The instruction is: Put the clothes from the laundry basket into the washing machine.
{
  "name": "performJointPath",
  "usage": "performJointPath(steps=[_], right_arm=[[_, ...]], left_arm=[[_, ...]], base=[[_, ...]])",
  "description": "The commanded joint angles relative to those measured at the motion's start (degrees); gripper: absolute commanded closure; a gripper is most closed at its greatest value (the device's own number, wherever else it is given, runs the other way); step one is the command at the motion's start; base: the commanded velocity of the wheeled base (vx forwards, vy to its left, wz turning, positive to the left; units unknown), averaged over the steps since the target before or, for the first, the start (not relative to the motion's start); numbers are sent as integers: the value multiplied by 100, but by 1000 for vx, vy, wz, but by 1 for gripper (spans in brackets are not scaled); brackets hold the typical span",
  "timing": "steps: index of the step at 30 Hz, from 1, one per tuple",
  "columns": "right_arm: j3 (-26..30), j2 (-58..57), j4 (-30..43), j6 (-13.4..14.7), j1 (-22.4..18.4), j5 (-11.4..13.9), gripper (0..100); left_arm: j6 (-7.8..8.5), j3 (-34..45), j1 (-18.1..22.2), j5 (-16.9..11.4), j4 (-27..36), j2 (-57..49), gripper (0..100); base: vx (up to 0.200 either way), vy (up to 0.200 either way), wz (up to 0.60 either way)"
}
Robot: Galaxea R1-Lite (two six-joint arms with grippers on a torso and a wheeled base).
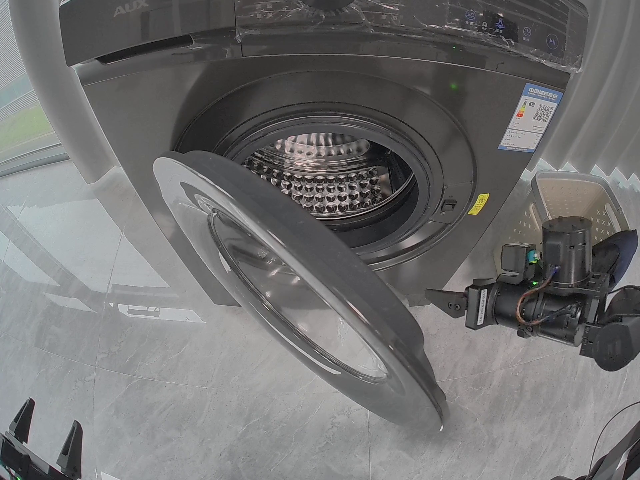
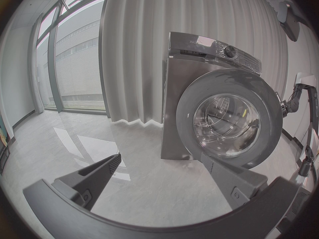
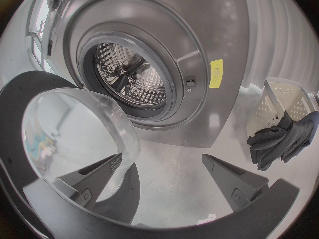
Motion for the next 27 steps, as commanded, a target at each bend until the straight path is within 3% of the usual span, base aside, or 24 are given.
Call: performJointPath(steps=[1, 11, 16, 27], right_arm=[[-192, 563, -36, 19, 111, -2, 0], [107, 422, -36, 37, 894, -37, 0], [98, 405, -45, 46, 964, -28, 0], [-95, 818, -563, 37, 946, -37, 0]], left_arm=[[-1, 101, 0, 1, -2, -66, 0], [-1, 101, 0, 1, -2, -66, 0], [-1, 101, 0, 1, -2, -66, 0], [-1, 101, 0, 1, -2, -66, 0]], base=[[0, 0, 0], [0, 0, 0], [0, 0, 0], [-200, 0, 0]])
